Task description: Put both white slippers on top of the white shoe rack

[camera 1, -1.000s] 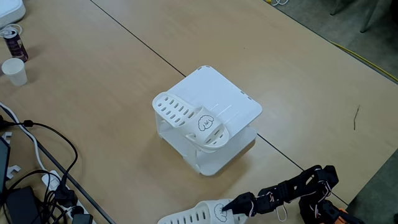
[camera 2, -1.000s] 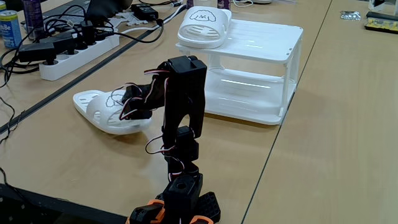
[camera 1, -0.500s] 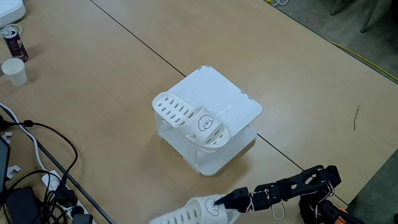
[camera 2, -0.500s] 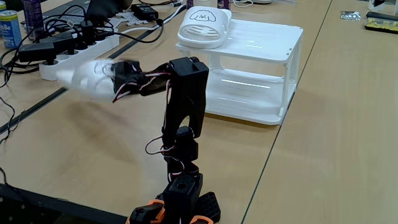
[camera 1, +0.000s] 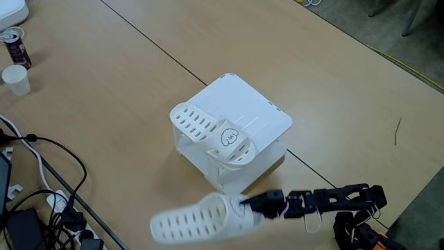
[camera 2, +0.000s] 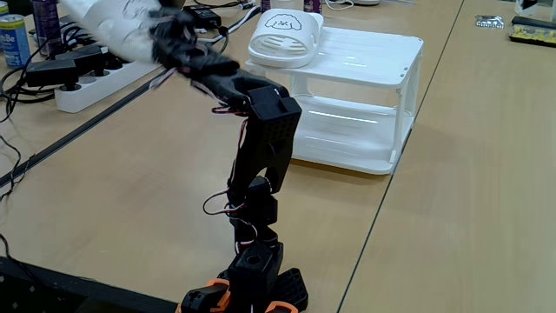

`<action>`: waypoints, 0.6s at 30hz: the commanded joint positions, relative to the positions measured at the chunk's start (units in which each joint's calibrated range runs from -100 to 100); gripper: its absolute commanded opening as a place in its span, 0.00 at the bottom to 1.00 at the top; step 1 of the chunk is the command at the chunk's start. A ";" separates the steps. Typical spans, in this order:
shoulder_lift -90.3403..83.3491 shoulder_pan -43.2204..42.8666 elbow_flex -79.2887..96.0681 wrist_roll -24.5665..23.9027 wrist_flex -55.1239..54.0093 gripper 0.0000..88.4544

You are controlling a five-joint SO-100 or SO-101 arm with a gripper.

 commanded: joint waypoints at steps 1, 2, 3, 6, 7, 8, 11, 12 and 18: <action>-4.94 6.45 -16.52 0.42 9.20 0.01; -4.94 8.51 -18.41 0.42 11.10 0.01; -4.94 10.40 -19.95 0.42 12.39 0.01; -4.85 17.15 -24.10 0.42 15.84 0.01; -4.85 19.37 -25.36 0.42 16.96 0.01; -4.85 21.67 -26.53 0.42 17.91 0.01; -4.85 28.33 -29.06 0.42 19.81 0.01; -4.85 30.30 -29.60 0.42 20.16 0.01; -4.77 41.24 -30.05 0.42 21.62 0.01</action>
